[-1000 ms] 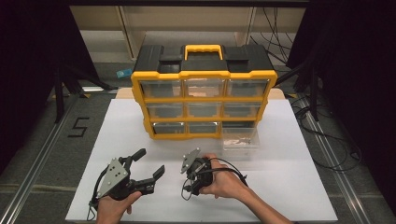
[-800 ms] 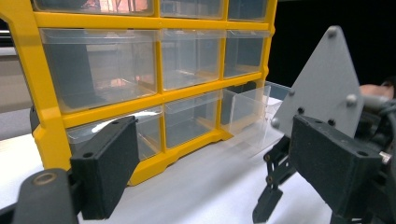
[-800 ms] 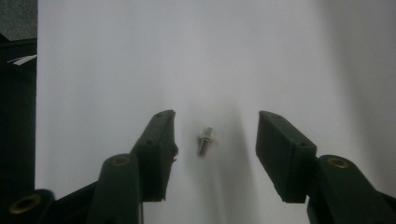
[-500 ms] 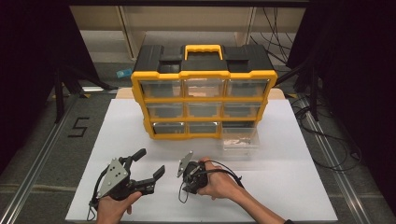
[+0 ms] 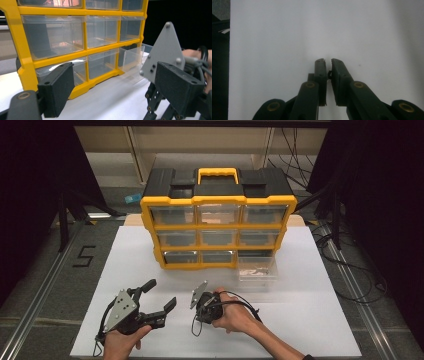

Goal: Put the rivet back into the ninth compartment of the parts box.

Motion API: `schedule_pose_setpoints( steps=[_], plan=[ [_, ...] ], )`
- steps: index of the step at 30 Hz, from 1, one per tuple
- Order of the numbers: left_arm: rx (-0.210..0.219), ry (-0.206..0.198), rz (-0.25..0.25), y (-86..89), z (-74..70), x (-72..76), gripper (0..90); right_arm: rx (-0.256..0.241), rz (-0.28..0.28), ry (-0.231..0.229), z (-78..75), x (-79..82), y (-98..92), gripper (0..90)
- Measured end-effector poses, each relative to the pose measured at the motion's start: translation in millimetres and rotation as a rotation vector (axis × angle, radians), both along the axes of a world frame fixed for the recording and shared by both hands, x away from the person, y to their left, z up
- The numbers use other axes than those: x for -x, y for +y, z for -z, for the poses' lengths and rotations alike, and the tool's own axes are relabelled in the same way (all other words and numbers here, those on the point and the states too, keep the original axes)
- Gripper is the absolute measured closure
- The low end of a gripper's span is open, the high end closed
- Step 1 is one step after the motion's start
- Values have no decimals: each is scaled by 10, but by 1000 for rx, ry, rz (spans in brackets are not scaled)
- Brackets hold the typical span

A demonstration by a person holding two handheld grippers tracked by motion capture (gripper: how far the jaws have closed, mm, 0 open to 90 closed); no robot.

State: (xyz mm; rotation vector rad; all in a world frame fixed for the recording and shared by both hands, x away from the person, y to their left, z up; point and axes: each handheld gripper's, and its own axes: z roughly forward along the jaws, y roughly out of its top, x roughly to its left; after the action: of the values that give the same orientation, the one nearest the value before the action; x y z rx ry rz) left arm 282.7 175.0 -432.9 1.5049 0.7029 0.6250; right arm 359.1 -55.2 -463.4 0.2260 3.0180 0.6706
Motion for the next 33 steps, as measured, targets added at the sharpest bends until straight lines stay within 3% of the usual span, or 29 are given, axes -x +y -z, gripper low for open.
schedule_pose_setpoints(
  steps=[2,18,33],
  plan=[
    [0,0,0,-1,0,2,160,-27,24,10,-57,-5,-35,836],
    [4,5,0,-10,2,7,160,-212,131,-127,-712,-177,-545,836],
    [2,5,0,-8,3,7,160,-302,212,-204,-1082,-248,-902,837]
  ],
)
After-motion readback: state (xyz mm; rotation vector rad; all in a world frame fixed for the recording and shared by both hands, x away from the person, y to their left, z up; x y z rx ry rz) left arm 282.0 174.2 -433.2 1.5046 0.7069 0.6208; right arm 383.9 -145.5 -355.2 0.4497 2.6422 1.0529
